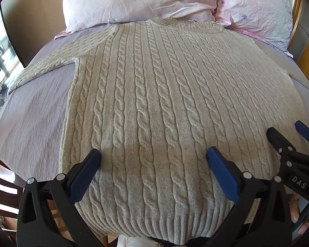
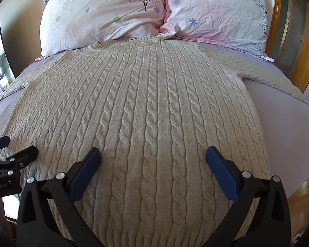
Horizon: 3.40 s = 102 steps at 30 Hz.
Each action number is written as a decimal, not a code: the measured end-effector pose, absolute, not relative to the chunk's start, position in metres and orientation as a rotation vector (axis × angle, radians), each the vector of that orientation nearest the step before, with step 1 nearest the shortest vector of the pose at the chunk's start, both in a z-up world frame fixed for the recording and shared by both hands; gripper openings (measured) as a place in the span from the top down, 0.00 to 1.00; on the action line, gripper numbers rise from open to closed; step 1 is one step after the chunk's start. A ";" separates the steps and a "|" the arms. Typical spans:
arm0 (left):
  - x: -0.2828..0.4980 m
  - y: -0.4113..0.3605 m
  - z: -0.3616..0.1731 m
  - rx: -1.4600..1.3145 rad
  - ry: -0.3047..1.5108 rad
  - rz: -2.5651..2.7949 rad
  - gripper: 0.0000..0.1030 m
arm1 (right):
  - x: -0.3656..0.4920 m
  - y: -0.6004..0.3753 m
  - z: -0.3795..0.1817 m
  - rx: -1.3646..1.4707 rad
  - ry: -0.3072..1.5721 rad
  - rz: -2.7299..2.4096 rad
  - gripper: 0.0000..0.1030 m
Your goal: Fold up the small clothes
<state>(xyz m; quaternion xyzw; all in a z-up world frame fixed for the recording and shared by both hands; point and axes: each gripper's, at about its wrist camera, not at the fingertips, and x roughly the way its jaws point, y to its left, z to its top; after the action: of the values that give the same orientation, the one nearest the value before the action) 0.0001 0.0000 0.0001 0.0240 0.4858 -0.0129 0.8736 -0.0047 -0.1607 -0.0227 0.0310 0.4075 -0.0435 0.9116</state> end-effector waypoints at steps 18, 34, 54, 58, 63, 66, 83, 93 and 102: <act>0.000 0.000 0.000 0.050 1.013 -0.027 0.01 | -0.005 -0.161 -0.023 0.063 0.842 -0.089 0.02; 0.000 0.000 0.000 0.050 1.012 -0.027 0.01 | -0.004 -0.161 -0.024 0.064 0.844 -0.090 0.02; 0.000 0.000 0.000 0.052 1.015 -0.027 0.01 | -0.002 -0.161 -0.025 0.064 0.848 -0.091 0.02; 0.000 0.000 0.000 0.052 1.015 -0.027 0.01 | -0.002 -0.161 -0.025 0.063 0.849 -0.090 0.02; 0.000 0.000 0.000 0.054 1.015 -0.029 0.01 | -0.001 -0.162 -0.028 0.055 0.839 -0.079 0.02; 0.002 0.002 0.000 0.055 1.015 -0.031 0.01 | -0.002 -0.163 -0.028 0.048 0.823 -0.061 0.02; 0.015 0.045 0.022 -0.136 0.811 -0.166 0.01 | -0.012 -0.535 -0.003 0.965 0.498 -0.422 0.33; 0.058 0.134 0.046 -0.363 0.605 -0.029 0.01 | 0.015 -0.655 -0.049 1.197 0.490 -0.657 0.77; 0.072 0.227 0.048 -0.456 0.577 0.192 0.01 | 0.065 -0.520 0.063 0.676 0.368 -0.428 0.93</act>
<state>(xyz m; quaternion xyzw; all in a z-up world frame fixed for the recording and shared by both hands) 0.0718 0.2272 0.0475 -0.2226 0.2818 0.0938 0.9286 0.0652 -0.5198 0.0635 0.3271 0.1781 -0.2072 0.9046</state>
